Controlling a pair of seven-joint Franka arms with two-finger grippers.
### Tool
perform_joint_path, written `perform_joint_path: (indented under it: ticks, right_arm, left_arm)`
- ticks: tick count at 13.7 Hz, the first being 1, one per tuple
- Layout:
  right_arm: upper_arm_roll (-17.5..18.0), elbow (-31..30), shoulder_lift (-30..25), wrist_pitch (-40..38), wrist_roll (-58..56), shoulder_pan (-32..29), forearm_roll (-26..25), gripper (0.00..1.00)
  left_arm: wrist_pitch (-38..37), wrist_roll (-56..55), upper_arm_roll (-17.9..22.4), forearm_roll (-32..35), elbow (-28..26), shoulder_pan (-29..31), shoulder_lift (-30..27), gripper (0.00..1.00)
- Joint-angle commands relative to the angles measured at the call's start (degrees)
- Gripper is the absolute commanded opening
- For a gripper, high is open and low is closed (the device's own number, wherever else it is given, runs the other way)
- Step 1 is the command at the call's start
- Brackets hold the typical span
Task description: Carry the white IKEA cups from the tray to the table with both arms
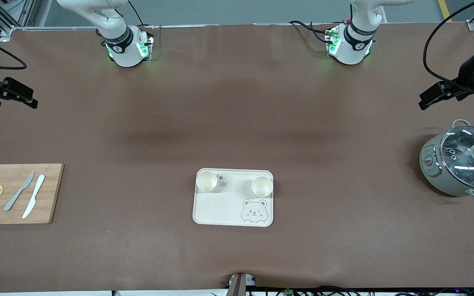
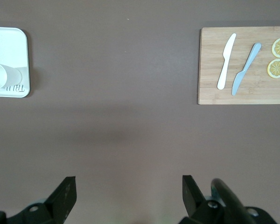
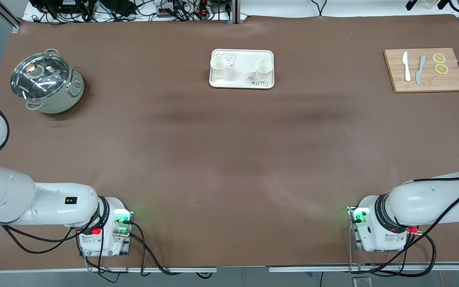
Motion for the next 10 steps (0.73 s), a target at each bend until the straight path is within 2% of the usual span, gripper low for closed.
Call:
perform_joint_path:
  ticks: [1,4,6,10]
  right_arm:
    - [0.0,-0.7,-0.87,-0.2,0.96,-0.21,0.67,1.0]
    - [-0.09,-0.7,-0.79,-0.47,0.96,-0.3,0.67,1.0]
    - [-0.09,-0.61,-0.79,-0.55,0.96,-0.21,0.67,1.0]
    - [-0.26,-0.26,-0.61,-0.73,0.96,-0.47,0.59,1.0]
  left_arm:
    - [-2.45,-0.14,-0.32,1.37,1.13,-0.08,0.01,1.0]
    - [-2.46,0.13,-0.15,2.07,2.27,-0.08,0.18,1.0]
    - [-2.46,0.13,-0.49,5.49,2.88,-0.69,0.97,1.0]
    - [-2.37,-2.32,-2.69,6.12,2.62,-3.15,5.97,1.0]
